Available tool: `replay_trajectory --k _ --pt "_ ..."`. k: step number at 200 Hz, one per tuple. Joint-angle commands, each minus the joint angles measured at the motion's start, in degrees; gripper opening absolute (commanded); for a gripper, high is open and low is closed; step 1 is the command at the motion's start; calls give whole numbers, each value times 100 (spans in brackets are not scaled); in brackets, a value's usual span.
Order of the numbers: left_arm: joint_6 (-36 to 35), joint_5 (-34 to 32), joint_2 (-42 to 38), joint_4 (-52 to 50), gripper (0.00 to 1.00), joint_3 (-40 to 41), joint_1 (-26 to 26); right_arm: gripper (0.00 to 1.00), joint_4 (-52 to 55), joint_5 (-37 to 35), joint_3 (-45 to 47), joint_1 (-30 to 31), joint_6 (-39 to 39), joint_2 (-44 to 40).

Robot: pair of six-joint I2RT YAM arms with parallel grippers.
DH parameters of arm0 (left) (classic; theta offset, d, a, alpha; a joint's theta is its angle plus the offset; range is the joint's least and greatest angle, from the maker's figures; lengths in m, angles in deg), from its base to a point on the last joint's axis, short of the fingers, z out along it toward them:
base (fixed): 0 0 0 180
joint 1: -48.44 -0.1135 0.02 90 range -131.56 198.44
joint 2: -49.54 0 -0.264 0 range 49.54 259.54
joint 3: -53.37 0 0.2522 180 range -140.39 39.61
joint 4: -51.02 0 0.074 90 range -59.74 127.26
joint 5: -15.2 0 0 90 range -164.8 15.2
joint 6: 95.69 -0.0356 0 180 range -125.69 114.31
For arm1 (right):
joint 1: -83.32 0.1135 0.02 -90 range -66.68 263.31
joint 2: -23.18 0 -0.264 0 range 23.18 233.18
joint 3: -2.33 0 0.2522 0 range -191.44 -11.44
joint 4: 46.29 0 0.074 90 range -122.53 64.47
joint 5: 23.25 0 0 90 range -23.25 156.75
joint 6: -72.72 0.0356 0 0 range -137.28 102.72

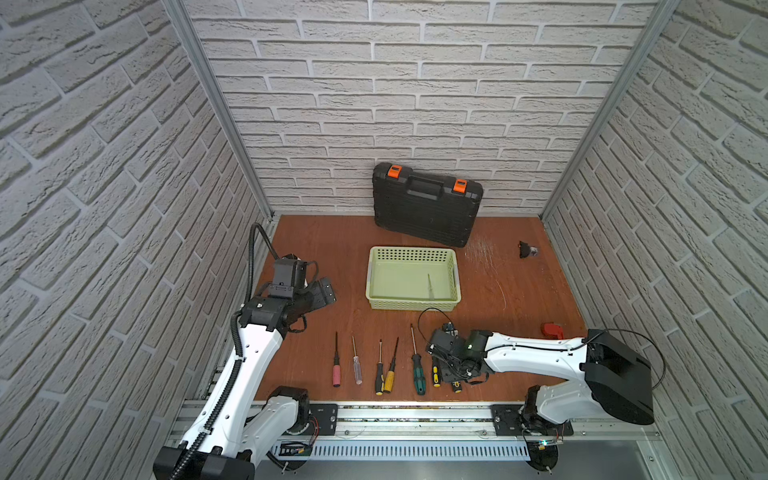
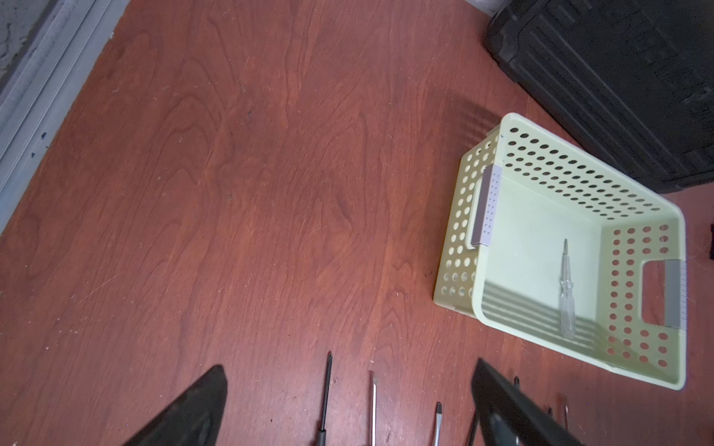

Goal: Put the screwdriver in the bin
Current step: Pick up the screwdriver from the bottom-center of the table, then place the screwdriver into the bin.

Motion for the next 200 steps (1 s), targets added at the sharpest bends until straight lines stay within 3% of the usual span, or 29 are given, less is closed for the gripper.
replay_trajectory --k 1,51,85,139,169,200 --pt "-17 -116 -55 28 98 -37 21 6 316 -71 24 -32 -47 -44" --pt "101 8 81 205 98 22 23 5 1939 -456 -1194 -265 -532 -1194" --pt "6 16 352 63 95 -74 26 6 2094 -156 -2384 -927 -1294 -1219" --pt "-463 17 811 -1065 95 -723 21 6 1331 1175 -4159 -2134 -2606 397" --pt "-257 536 659 -1143 95 -438 60 6 1154 1653 -4923 -2408 -2969 1482" --pt "21 581 450 -897 95 -87 114 5 1165 2132 -5512 -2701 -3016 2371"
